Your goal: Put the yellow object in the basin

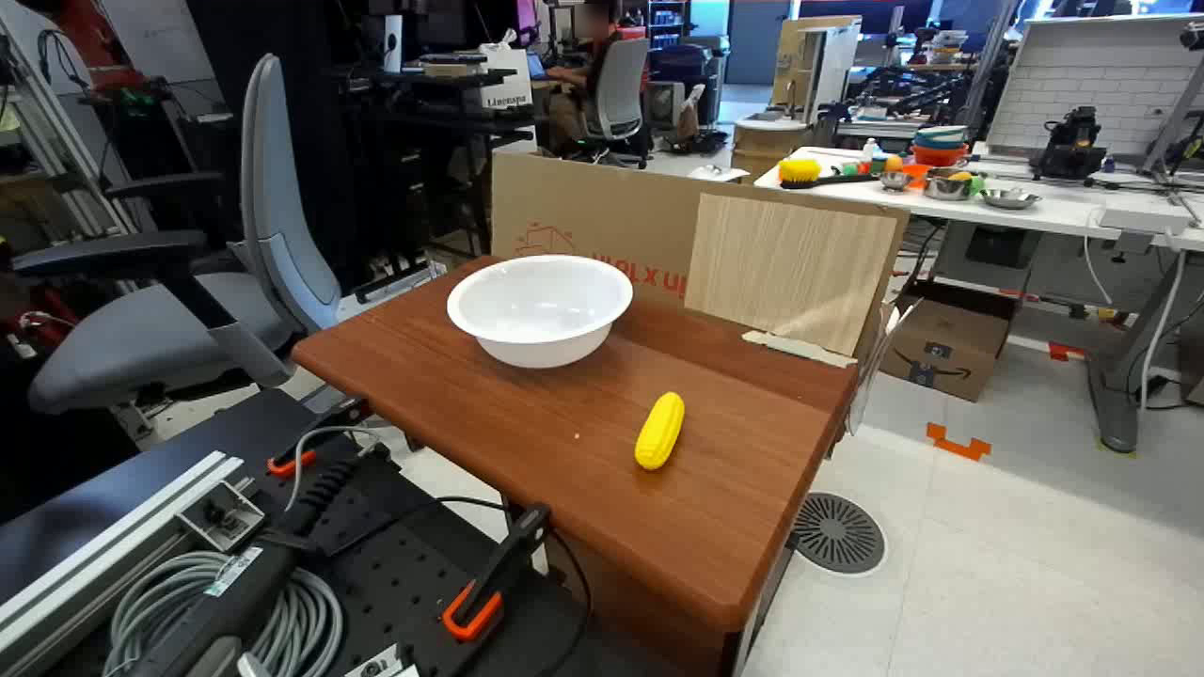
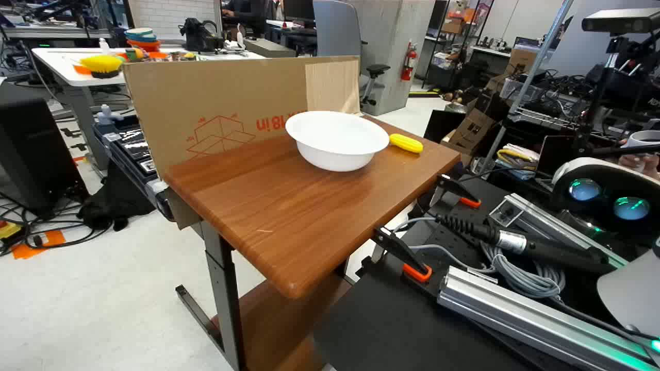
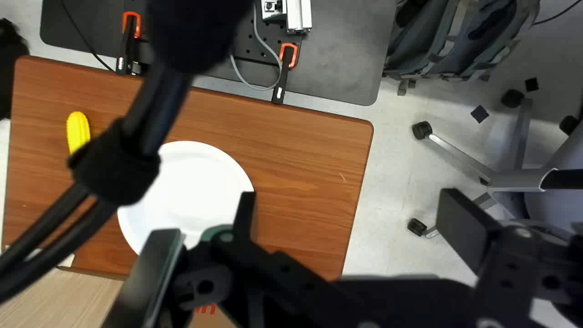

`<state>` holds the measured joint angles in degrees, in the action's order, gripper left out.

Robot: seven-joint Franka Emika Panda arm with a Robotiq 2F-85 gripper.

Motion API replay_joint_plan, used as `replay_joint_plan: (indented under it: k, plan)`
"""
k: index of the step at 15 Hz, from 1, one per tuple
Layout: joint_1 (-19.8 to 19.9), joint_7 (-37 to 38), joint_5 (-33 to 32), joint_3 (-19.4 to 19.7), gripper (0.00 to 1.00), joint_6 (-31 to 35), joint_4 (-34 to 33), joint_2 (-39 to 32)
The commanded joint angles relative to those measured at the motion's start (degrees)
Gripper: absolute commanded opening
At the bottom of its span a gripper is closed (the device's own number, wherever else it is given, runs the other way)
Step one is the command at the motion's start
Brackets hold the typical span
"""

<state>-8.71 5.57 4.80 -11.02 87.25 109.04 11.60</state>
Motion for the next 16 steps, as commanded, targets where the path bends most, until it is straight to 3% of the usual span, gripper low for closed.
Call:
replay_joint_plan:
  k: [1, 11, 16]
  plan:
    - [-0.19, 0.07, -0.04, 0.14, 1.00, -0.14, -0.18, -0.09]
    - [0.60, 0.96, 0.19, 0.94, 1.00, 2.64, 0.27, -0.05]
    - [5.44, 2.86, -0.31, 6.22, 1.00, 10.39, 4.75, -0.51]
